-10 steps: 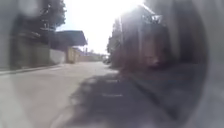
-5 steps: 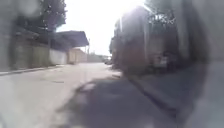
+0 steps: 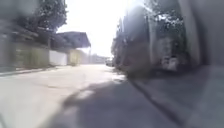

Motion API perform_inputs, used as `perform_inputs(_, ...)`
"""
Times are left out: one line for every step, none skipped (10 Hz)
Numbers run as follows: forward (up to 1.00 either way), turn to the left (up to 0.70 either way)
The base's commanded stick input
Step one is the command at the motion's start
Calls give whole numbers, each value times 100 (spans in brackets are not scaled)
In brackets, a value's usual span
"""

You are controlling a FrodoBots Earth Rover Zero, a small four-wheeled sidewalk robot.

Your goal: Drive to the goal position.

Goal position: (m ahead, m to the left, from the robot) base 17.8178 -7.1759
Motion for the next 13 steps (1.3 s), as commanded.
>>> perform_inputs(100, 0)
perform_inputs(100, 0)
perform_inputs(100, 0)
perform_inputs(100, 0)
perform_inputs(100, 0)
perform_inputs(100, -2)
perform_inputs(100, -4)
perform_inputs(100, -5)
perform_inputs(100, -5)
perform_inputs(100, -4)
perform_inputs(100, -4)
perform_inputs(100, -3)
perform_inputs(100, -3)
